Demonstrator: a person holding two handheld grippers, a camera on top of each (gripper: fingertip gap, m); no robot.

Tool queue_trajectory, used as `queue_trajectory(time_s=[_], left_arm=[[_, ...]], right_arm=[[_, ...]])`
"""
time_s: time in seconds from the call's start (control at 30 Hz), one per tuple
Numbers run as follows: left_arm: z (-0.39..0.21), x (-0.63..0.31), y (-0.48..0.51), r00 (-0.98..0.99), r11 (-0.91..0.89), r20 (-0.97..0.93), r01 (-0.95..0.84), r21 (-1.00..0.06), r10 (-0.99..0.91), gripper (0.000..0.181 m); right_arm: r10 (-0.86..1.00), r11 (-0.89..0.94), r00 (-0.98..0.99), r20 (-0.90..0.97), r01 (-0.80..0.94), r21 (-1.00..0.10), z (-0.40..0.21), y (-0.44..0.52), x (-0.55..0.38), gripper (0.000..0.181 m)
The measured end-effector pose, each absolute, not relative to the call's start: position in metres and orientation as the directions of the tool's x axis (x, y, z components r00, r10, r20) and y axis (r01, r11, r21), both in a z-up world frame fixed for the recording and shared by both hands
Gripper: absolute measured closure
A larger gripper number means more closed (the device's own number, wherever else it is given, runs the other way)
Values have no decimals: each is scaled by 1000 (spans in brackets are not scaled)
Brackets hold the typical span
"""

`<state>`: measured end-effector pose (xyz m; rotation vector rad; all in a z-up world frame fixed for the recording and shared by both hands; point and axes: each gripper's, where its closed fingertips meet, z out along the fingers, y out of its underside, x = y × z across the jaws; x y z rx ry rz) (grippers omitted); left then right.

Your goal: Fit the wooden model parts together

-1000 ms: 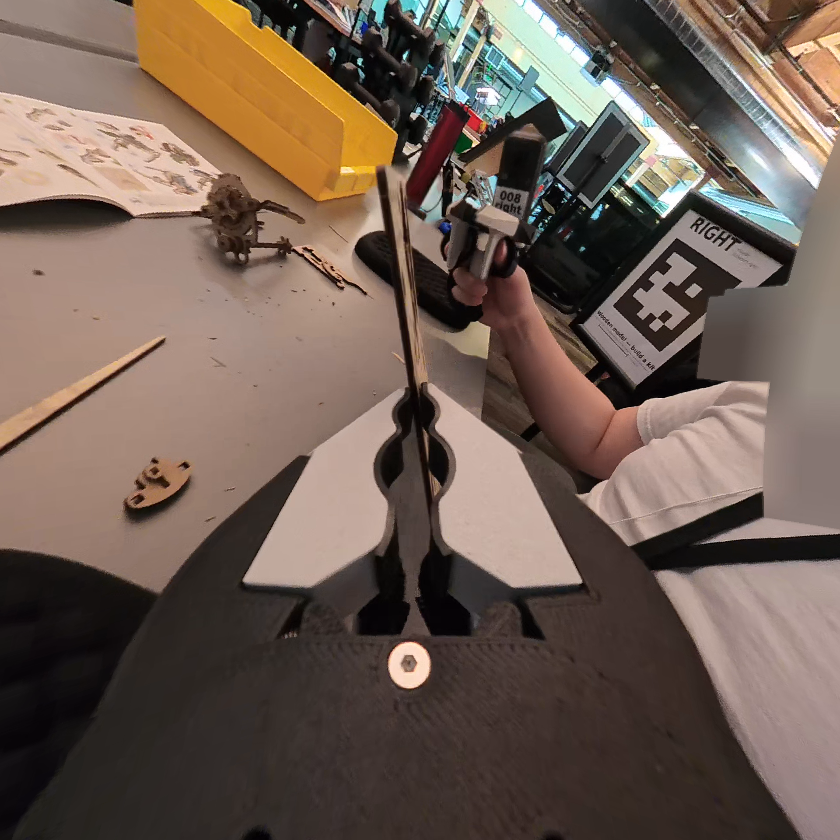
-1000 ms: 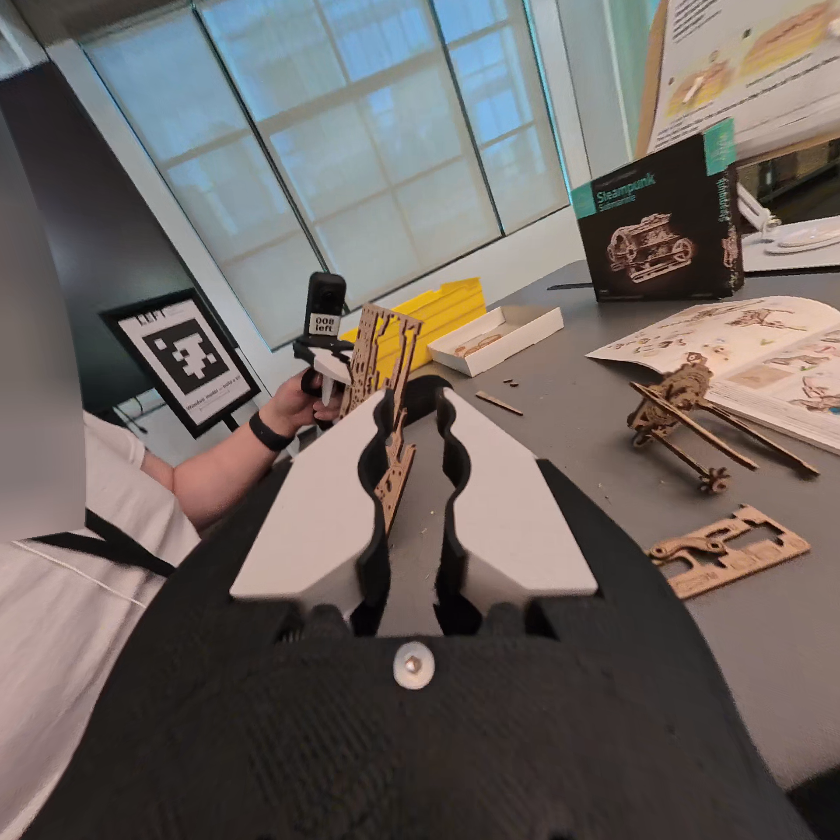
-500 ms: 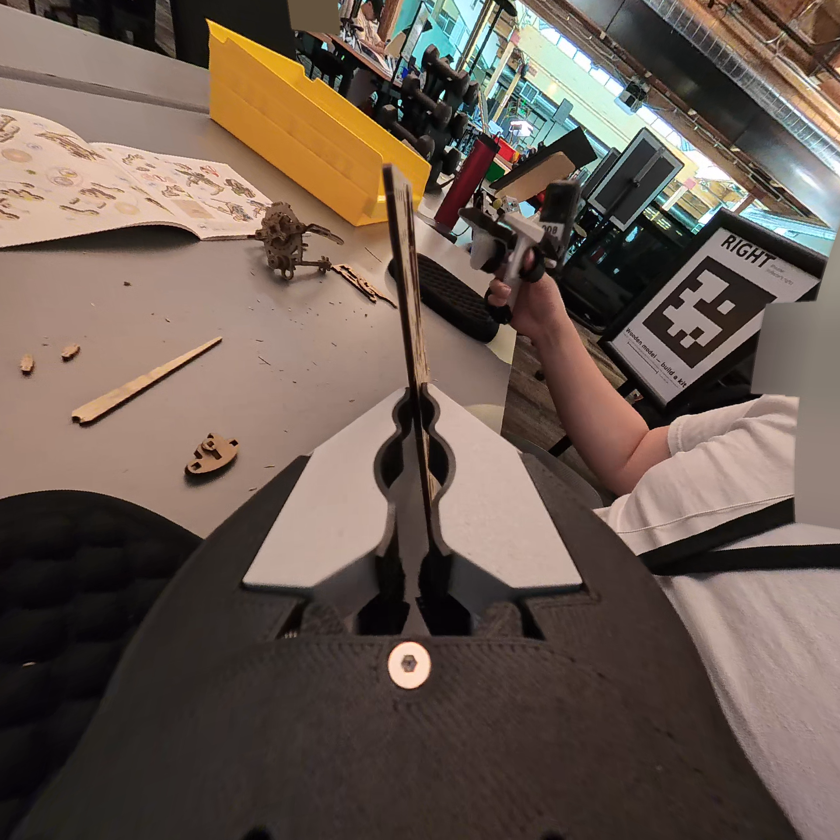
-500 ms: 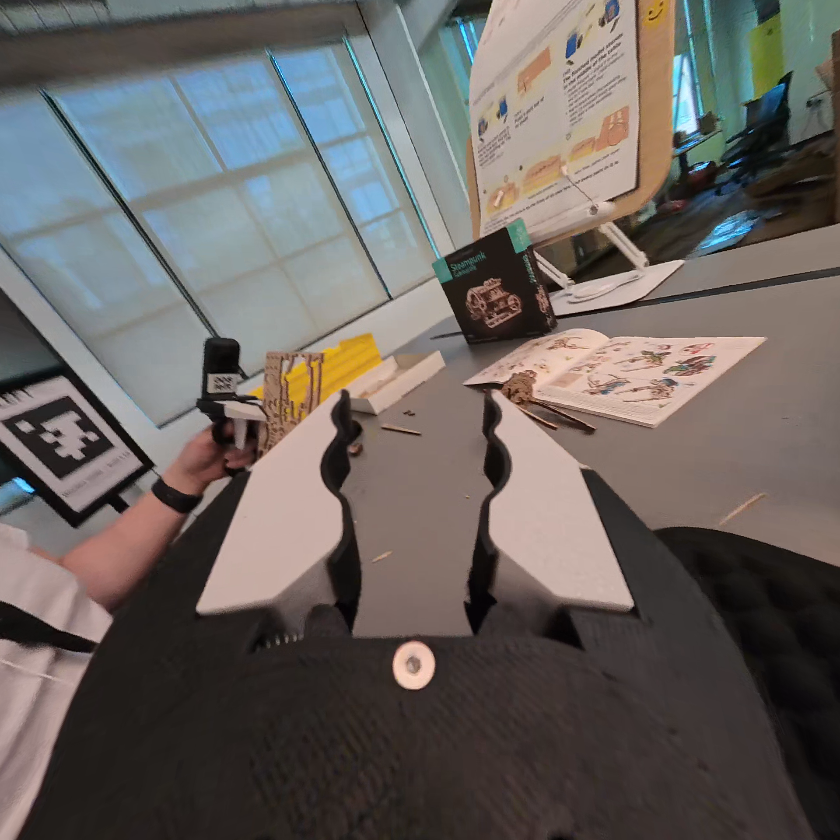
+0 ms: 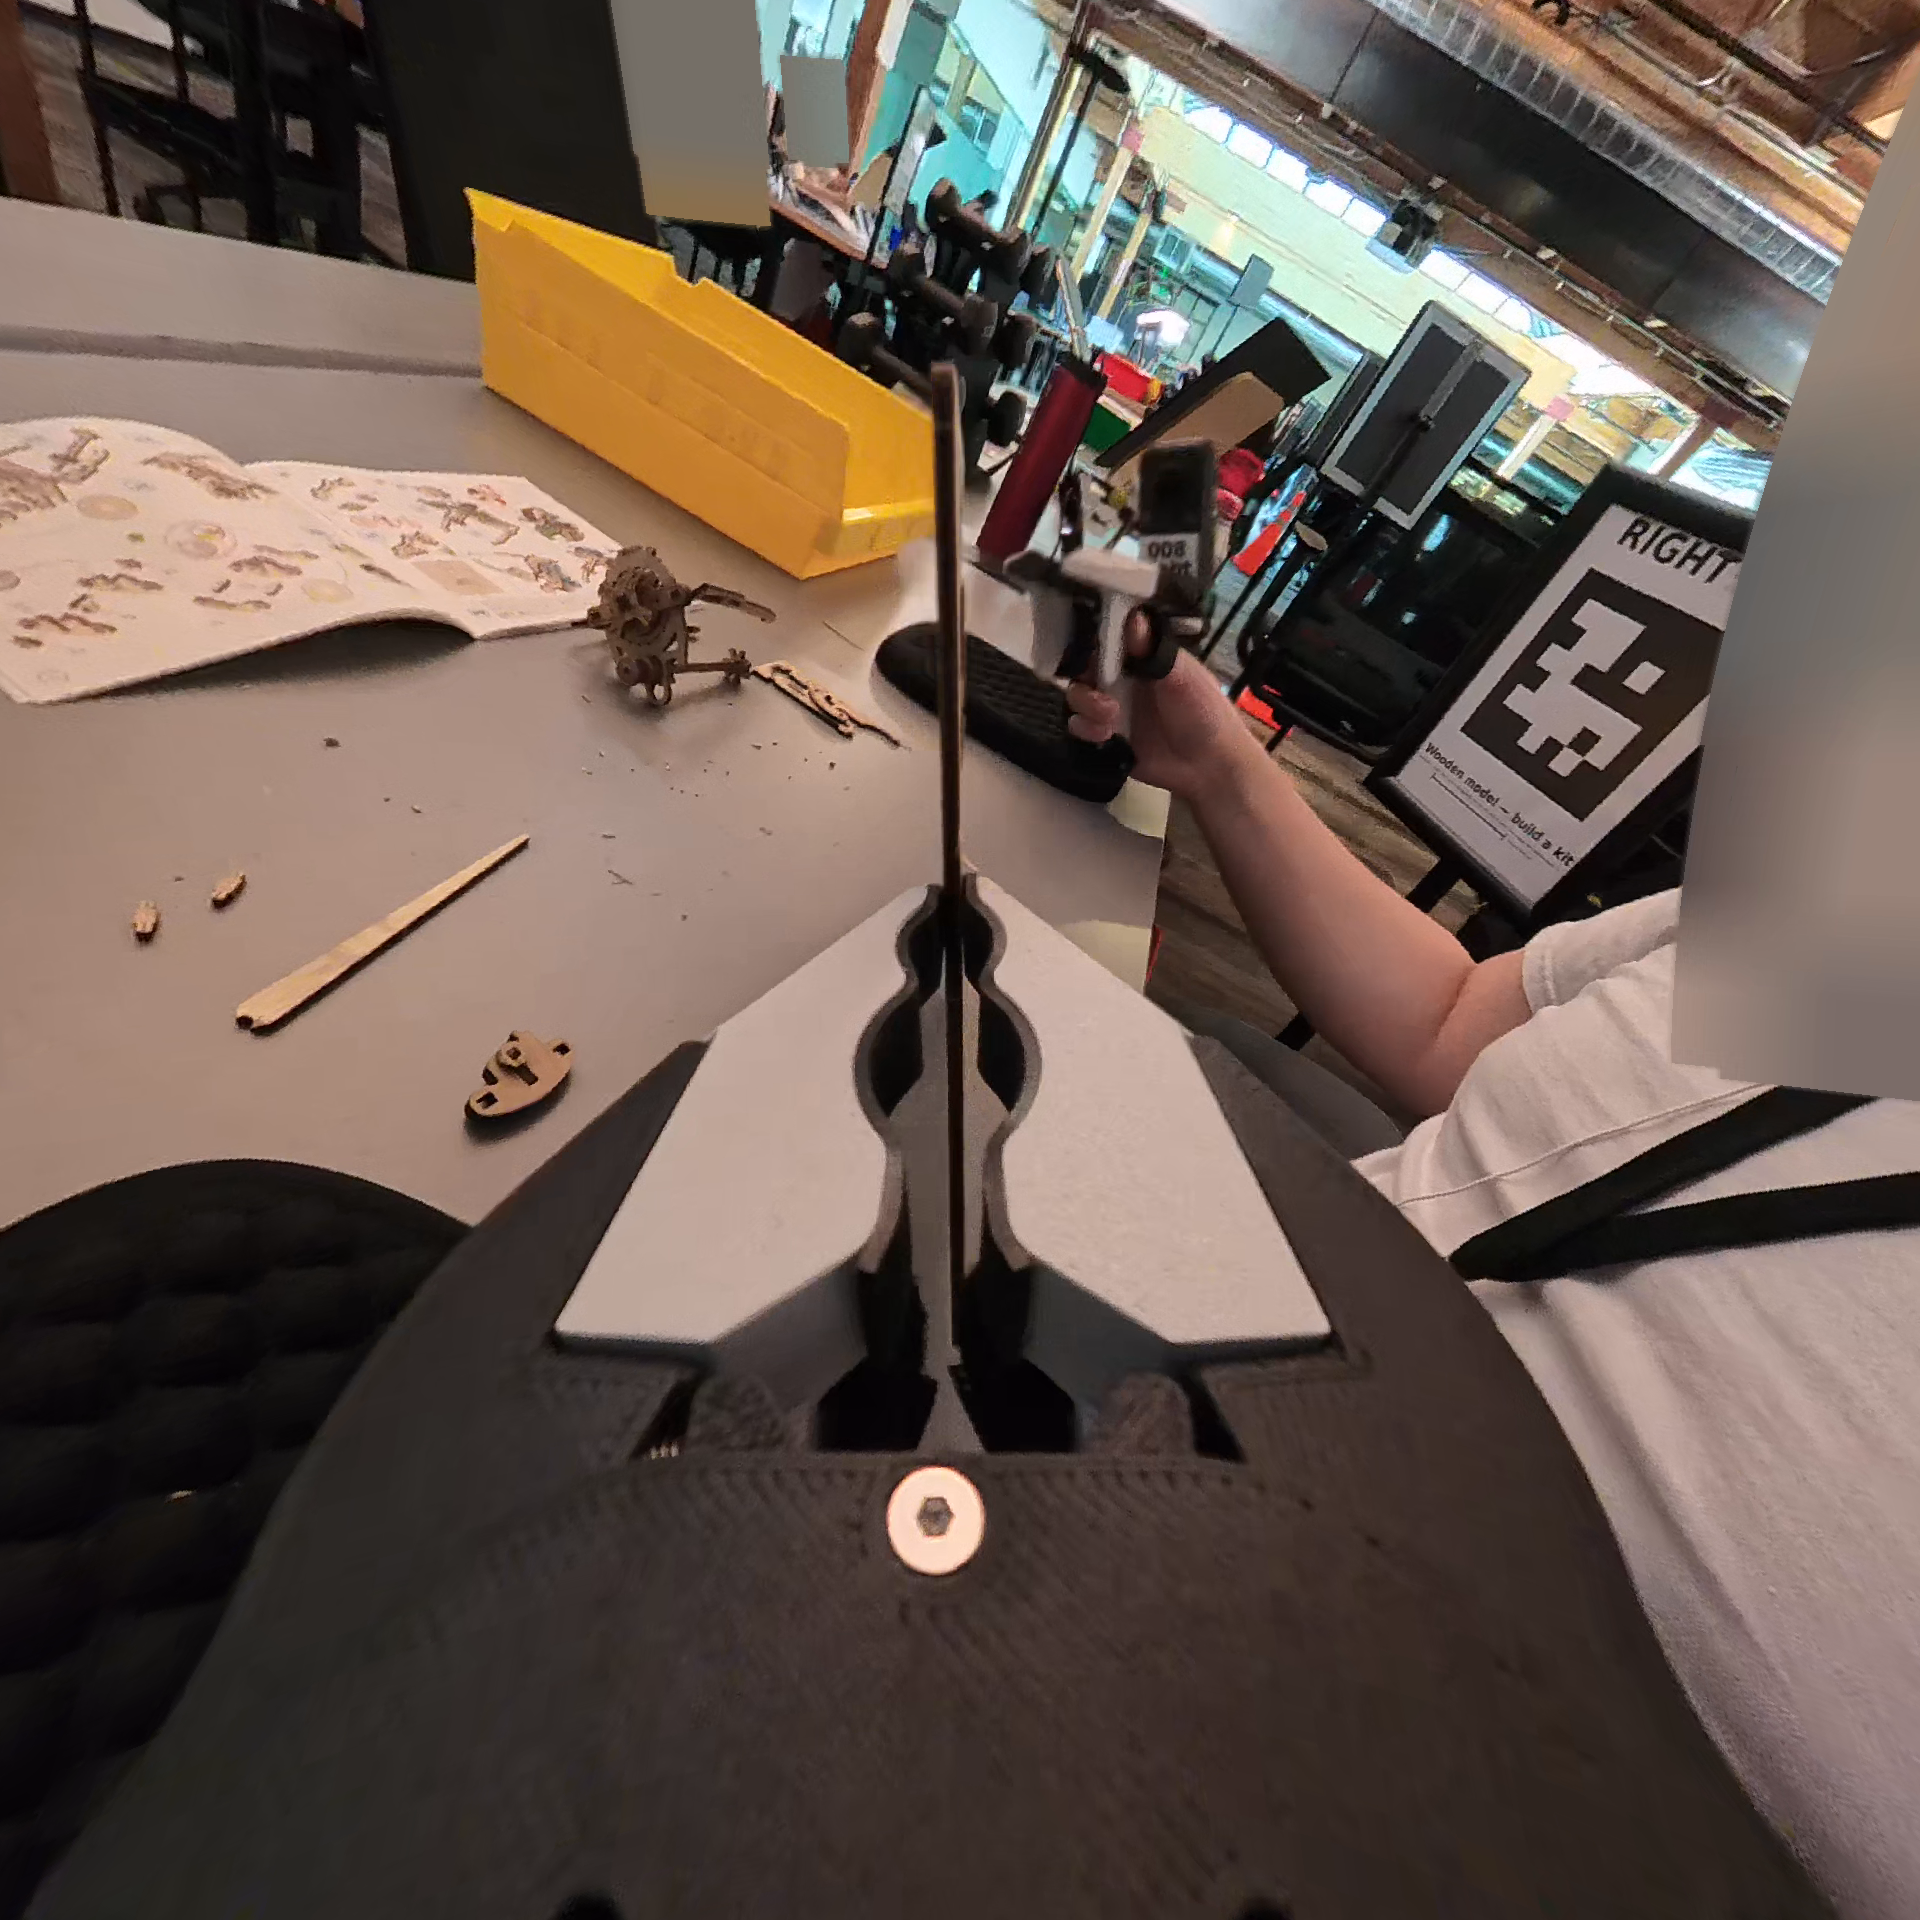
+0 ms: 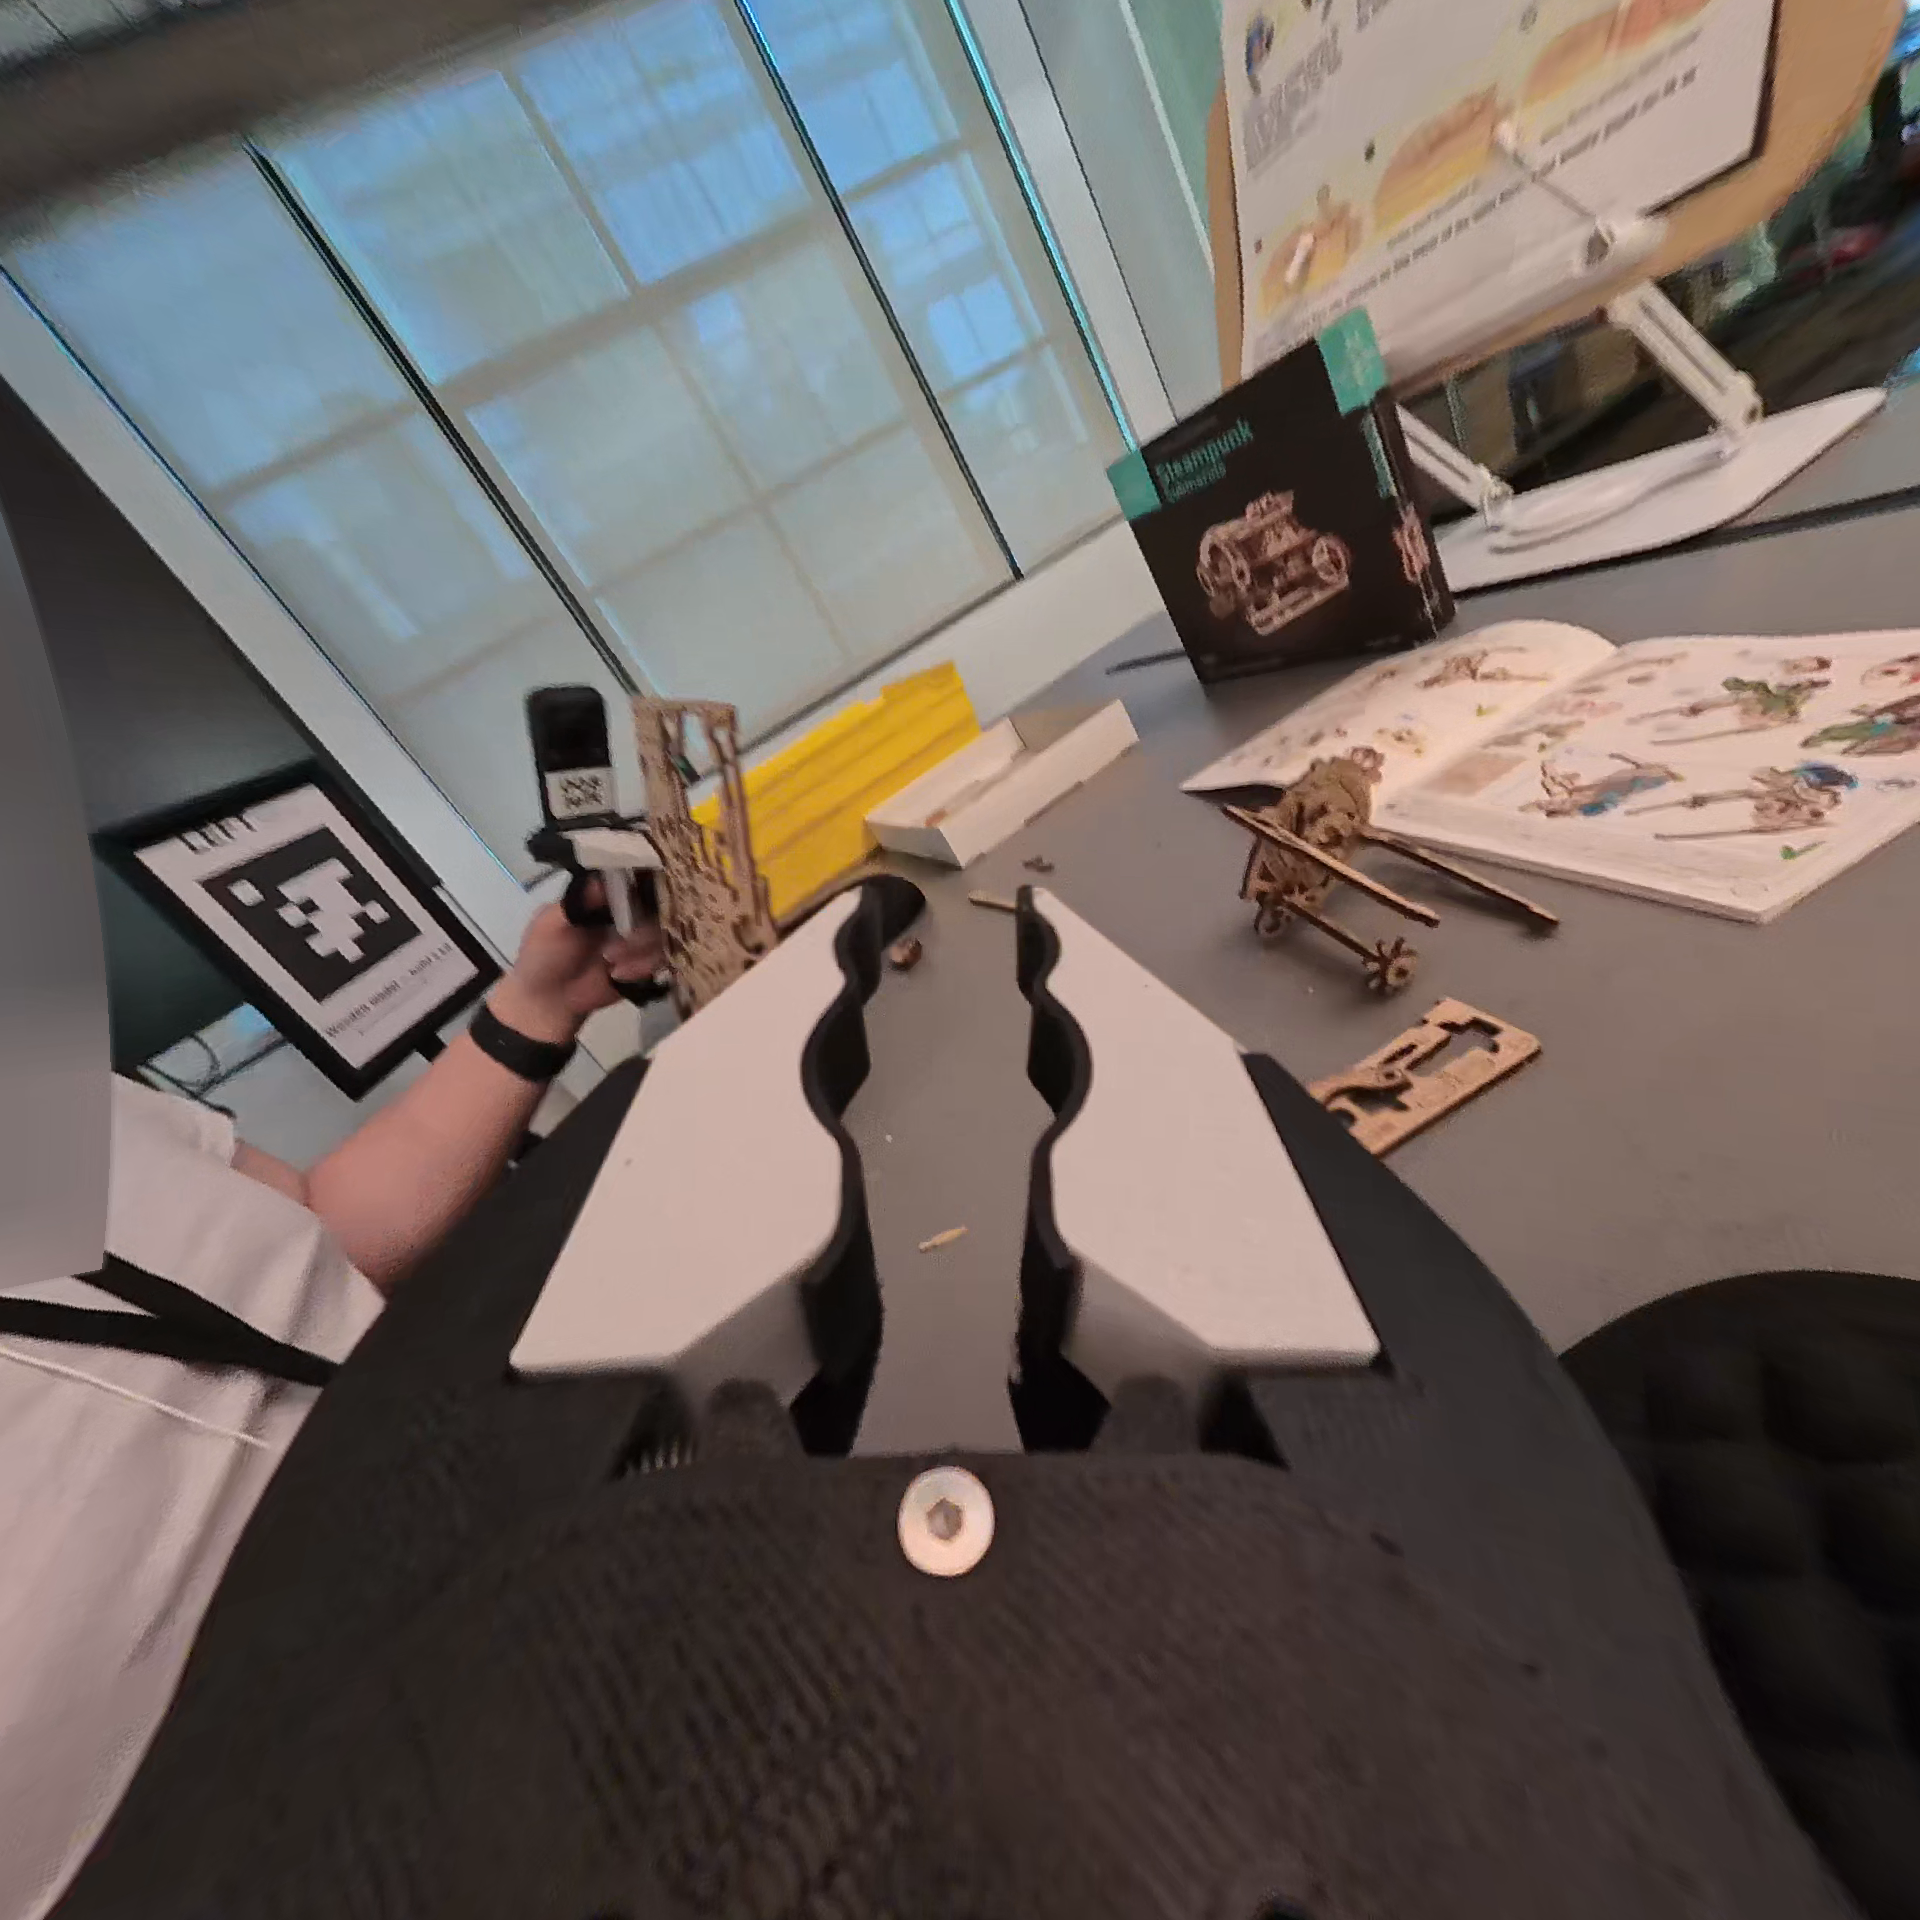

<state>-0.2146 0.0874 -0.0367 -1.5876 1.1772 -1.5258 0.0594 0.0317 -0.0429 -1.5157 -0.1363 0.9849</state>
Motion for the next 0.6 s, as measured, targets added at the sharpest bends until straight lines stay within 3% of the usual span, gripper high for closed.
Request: queue_trajectory(time_s=[0.37,0.6], left_arm=[[15,-279,128,-7,-449,453,138,-883,-892,181],[27,-312,143,29,-468,491,257,-845,-871,181]], right_arm=[[493,-310,796,-351,-215,-926,-71,48,43,165],[137,-541,960,-244,-134,-830,-118,78,82,166]])
